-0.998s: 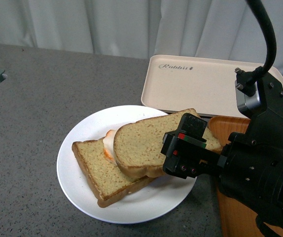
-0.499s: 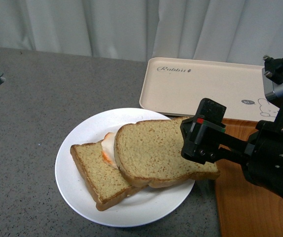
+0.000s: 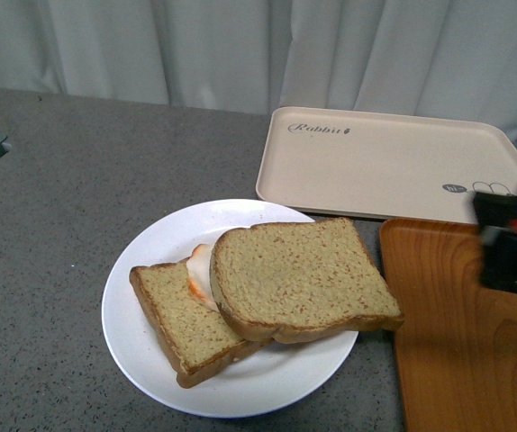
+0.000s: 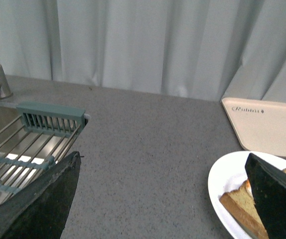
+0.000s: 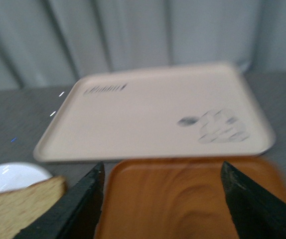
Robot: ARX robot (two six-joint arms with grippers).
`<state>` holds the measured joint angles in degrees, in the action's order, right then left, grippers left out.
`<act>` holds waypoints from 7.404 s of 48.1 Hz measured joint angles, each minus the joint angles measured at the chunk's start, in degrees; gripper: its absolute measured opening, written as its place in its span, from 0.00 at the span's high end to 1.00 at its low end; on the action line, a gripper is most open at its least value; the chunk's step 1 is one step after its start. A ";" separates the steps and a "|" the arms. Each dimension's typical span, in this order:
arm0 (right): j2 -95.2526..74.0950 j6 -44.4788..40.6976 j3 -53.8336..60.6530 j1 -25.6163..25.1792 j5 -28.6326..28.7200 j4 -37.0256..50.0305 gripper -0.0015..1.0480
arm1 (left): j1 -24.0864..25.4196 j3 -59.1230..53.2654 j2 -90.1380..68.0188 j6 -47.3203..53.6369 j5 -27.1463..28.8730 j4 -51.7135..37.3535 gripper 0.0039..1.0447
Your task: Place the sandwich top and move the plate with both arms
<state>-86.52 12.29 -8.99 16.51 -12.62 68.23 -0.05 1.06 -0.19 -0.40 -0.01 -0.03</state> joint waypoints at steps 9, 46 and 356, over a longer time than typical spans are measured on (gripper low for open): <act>29.11 -9.77 6.43 -13.66 11.54 -17.59 0.64 | 0.00 0.00 0.00 0.02 0.00 0.00 0.06; 86.20 -12.07 8.66 -16.37 12.70 -68.13 0.99 | 0.00 0.00 0.00 0.02 0.00 0.00 0.06; 86.29 -12.11 8.66 -16.37 12.68 -68.13 0.09 | -23.50 20.24 -94.44 -81.90 13.51 -42.77 0.96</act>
<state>-0.23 0.19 -0.34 0.14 0.05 0.10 -23.55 21.30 -94.63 -82.30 13.50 -42.81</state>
